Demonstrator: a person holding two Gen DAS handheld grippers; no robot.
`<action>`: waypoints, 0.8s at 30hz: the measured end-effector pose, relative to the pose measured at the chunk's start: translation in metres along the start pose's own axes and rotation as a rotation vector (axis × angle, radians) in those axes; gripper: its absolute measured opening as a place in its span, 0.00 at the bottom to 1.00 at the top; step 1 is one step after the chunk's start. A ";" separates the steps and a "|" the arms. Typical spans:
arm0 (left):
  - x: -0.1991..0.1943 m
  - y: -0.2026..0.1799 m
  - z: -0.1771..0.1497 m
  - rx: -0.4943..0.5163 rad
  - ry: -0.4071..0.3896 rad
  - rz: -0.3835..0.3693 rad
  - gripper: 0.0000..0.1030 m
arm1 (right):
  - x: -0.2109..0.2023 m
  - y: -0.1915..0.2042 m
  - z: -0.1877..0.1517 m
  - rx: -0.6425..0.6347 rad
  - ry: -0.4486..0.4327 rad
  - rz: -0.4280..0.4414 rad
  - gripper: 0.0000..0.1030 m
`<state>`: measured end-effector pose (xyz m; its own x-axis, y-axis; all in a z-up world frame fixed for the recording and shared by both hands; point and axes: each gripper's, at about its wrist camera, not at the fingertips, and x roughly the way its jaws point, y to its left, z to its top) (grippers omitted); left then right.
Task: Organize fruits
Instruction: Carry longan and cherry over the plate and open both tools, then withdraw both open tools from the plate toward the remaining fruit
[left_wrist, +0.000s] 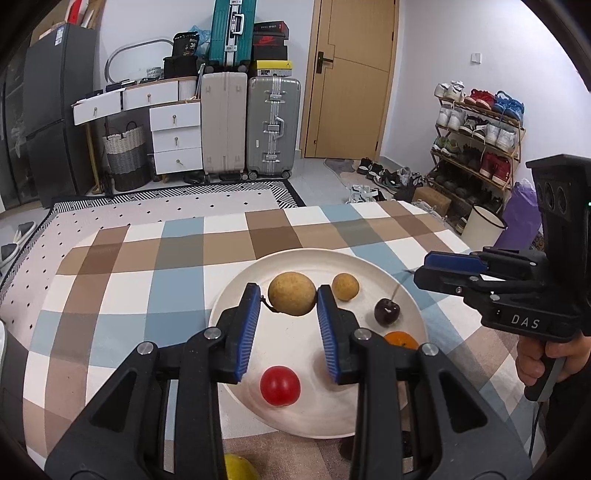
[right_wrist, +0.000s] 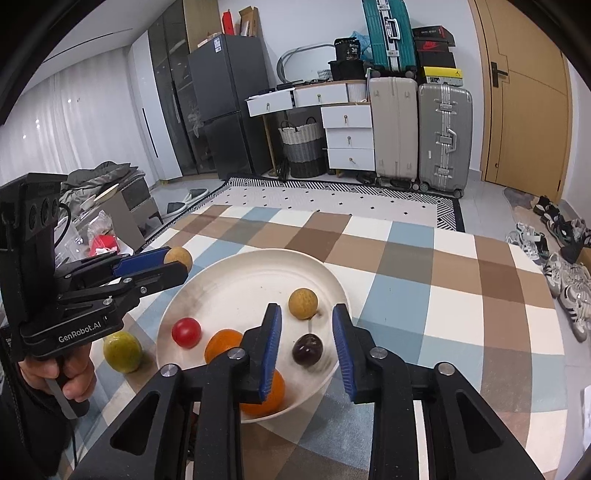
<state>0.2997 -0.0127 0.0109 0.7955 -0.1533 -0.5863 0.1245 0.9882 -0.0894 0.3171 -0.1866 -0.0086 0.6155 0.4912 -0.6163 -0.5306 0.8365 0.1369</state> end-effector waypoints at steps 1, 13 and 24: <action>0.001 0.000 0.000 0.000 0.007 0.003 0.27 | 0.002 -0.001 -0.001 0.005 0.003 0.000 0.34; -0.023 0.010 -0.008 -0.038 -0.012 0.088 0.87 | -0.016 0.006 -0.007 0.025 -0.031 0.000 0.89; -0.077 0.009 -0.043 -0.019 -0.021 0.131 1.00 | -0.044 0.016 -0.029 0.064 -0.033 -0.057 0.99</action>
<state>0.2141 0.0079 0.0204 0.8165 -0.0223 -0.5769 0.0074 0.9996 -0.0281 0.2647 -0.2021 -0.0019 0.6629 0.4489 -0.5992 -0.4561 0.8768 0.1522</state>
